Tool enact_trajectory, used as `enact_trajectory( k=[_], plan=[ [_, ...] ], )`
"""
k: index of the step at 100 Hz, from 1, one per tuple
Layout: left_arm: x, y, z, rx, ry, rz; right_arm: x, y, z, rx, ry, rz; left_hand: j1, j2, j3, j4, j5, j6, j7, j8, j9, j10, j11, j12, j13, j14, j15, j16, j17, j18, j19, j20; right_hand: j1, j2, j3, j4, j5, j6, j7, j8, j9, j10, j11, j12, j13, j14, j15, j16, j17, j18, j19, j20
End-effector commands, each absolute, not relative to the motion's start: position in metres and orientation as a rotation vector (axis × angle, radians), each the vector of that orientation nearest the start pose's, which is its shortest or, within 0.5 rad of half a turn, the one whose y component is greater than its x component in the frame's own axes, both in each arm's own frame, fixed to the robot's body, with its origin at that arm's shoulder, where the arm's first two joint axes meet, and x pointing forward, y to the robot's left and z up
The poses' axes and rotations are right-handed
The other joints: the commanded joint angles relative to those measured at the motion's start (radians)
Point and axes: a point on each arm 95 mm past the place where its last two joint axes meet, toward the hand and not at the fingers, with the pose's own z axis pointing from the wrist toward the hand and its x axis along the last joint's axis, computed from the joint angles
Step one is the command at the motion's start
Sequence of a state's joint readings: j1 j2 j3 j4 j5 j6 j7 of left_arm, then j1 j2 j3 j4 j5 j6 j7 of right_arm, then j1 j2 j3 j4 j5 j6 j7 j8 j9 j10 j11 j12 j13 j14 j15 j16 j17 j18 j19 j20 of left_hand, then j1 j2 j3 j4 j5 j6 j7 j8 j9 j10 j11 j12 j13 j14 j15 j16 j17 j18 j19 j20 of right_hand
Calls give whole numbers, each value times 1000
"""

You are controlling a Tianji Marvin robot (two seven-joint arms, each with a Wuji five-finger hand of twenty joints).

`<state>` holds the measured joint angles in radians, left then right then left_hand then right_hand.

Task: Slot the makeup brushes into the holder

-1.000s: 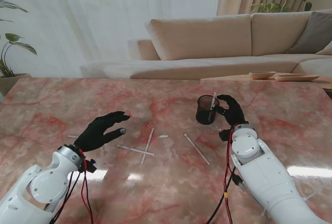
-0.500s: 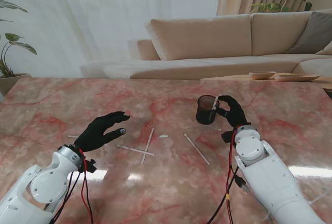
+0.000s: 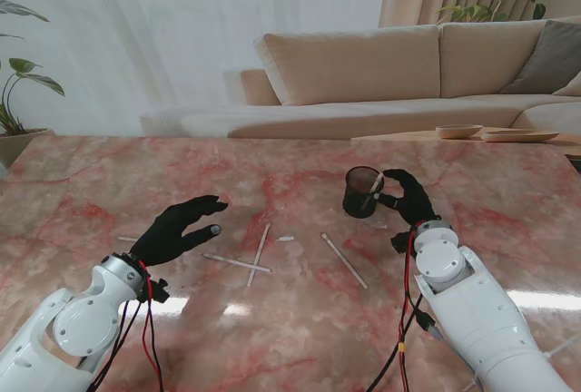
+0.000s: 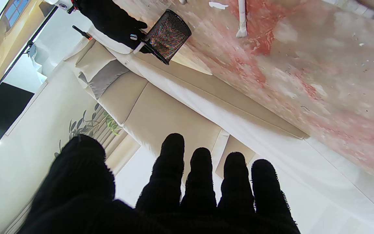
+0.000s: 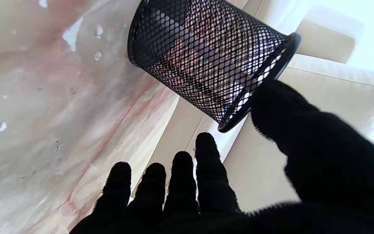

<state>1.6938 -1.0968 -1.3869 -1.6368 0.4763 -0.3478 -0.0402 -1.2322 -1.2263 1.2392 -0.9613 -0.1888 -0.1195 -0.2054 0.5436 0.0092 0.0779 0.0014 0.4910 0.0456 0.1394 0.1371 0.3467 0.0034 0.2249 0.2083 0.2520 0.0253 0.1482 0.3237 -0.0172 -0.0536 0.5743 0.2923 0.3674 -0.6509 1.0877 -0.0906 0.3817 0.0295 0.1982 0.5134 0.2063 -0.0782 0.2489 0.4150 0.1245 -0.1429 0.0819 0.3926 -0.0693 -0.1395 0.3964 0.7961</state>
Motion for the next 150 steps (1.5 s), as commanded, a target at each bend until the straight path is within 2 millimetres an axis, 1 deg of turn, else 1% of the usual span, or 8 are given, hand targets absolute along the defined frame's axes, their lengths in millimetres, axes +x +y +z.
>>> enact_trajectory(
  k=[1,25,63,74,89,114,128,150],
  plan=[
    [372,29,-317,-1534,1293,-2021,489,-86,-388,-2642,-860,-2264,19,1,-26,-4,5,-22,15,5,-26,-21,-20,-9,-41,-48,-34,-8,2,-30,-26,-9,22,-35,37,26,-26,2,-16,-13,-22,-7,-9,-13,-28,-14,-11,19,-8,-23,-17,17],
    [372,29,-317,-1536,1291,-2020,484,-89,-388,-2657,-989,-2274,19,1,-26,-4,4,-23,15,5,-25,-22,-20,-9,-40,-49,-35,-8,2,-30,-26,-8,10,-75,25,6,-63,13,-41,-29,-38,-7,-10,-17,-26,-8,-4,18,-11,-16,-10,25],
    [371,30,-317,-1527,1279,-2031,441,-93,-366,-2703,-1423,-2351,21,1,-26,-4,4,-19,14,5,-26,-18,-20,-9,-41,-47,-34,-8,2,-28,-26,-8,-15,45,-244,18,-77,29,-54,-33,-26,-2,-18,-30,-8,12,82,20,-5,7,32,23],
    [371,30,-317,-1522,1275,-2037,423,-86,-355,-2742,-1549,-2352,21,1,-26,-4,5,-19,14,5,-26,-17,-20,-9,-42,-47,-34,-8,1,-27,-26,-8,-23,93,-375,52,-23,30,13,5,49,6,43,17,52,27,169,59,37,22,76,20],
    [371,30,-318,-1514,1266,-2048,401,-65,-338,-2776,-1543,-2287,21,0,-27,-4,6,-20,14,5,-24,-17,-20,-9,-41,-46,-34,-8,2,-27,-27,-9,-5,79,-399,54,80,21,92,54,190,20,116,73,197,38,385,151,140,51,153,20],
    [369,31,-318,-1498,1260,-2066,378,-29,-327,-2717,-1998,-2095,21,0,-27,-4,7,-23,15,5,-23,-20,-21,-9,-40,-50,-35,-9,1,-26,-32,-11,3,81,-397,54,133,3,110,71,248,25,143,100,232,45,452,176,168,74,203,25],
    [368,33,-317,-1491,1258,-2072,373,-10,-331,-2692,-2124,-2055,21,0,-27,-4,7,-23,15,5,-24,-21,-21,-9,-40,-49,-36,-9,2,-28,-32,-11,37,79,-366,56,136,-6,106,75,239,19,141,107,211,44,438,172,147,73,197,14],
    [368,35,-316,-1480,1249,-2085,371,15,-348,-2647,-2280,-1963,22,0,-26,-4,8,-22,16,6,-23,-20,-21,-9,-38,-50,-35,-9,2,-29,-31,-10,41,-8,-120,15,121,-16,86,95,195,9,153,147,165,34,434,186,119,63,192,-15]
  ],
)
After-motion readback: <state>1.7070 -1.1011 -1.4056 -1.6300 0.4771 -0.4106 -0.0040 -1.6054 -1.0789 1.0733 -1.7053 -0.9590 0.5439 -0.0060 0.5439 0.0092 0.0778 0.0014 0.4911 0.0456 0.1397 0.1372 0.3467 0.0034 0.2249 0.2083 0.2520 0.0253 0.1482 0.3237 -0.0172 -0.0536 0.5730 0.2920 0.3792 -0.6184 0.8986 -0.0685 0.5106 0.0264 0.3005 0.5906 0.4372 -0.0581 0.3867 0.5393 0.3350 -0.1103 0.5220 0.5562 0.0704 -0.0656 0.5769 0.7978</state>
